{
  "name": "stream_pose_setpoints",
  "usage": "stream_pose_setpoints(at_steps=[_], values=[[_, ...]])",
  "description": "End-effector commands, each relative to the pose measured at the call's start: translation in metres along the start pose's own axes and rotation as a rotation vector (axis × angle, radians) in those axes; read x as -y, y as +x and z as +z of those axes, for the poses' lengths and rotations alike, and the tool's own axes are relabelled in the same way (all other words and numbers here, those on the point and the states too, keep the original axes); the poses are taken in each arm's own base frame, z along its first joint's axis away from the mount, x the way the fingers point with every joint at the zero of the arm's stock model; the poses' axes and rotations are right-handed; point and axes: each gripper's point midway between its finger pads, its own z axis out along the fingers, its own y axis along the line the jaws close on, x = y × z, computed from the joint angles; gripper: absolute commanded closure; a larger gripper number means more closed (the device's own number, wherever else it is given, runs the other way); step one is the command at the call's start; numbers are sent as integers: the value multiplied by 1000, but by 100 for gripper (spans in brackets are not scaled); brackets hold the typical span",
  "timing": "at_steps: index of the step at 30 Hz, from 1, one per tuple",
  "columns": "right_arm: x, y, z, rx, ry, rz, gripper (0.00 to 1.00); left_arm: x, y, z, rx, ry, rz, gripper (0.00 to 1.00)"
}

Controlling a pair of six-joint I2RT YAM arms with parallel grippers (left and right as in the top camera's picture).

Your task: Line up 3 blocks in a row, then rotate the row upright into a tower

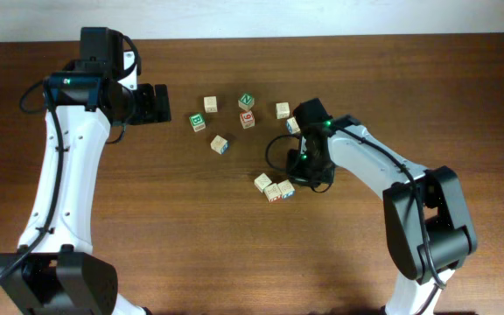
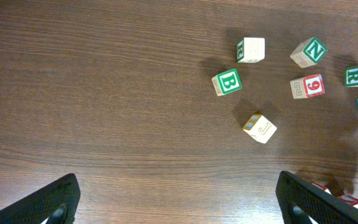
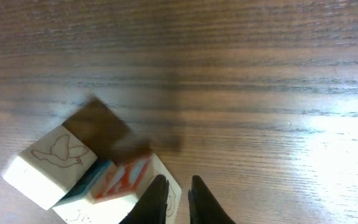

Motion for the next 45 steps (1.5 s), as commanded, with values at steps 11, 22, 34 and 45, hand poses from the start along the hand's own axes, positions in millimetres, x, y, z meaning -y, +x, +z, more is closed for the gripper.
stream_pose_setpoints(at_steps=[11, 22, 34, 45], values=[[-73, -47, 7, 158, -7, -163, 88, -2, -4, -3, 13, -7, -5, 1], [-107, 2, 26, 12, -72, -246, 87, -2, -4, -3, 13, -6, -5, 1], [-113, 17, 13, -48, -79, -423, 89, -2, -4, -3, 13, -6, -5, 1], [-129, 58, 20, -91, 31, -352, 89, -2, -4, -3, 13, -6, -5, 1]])
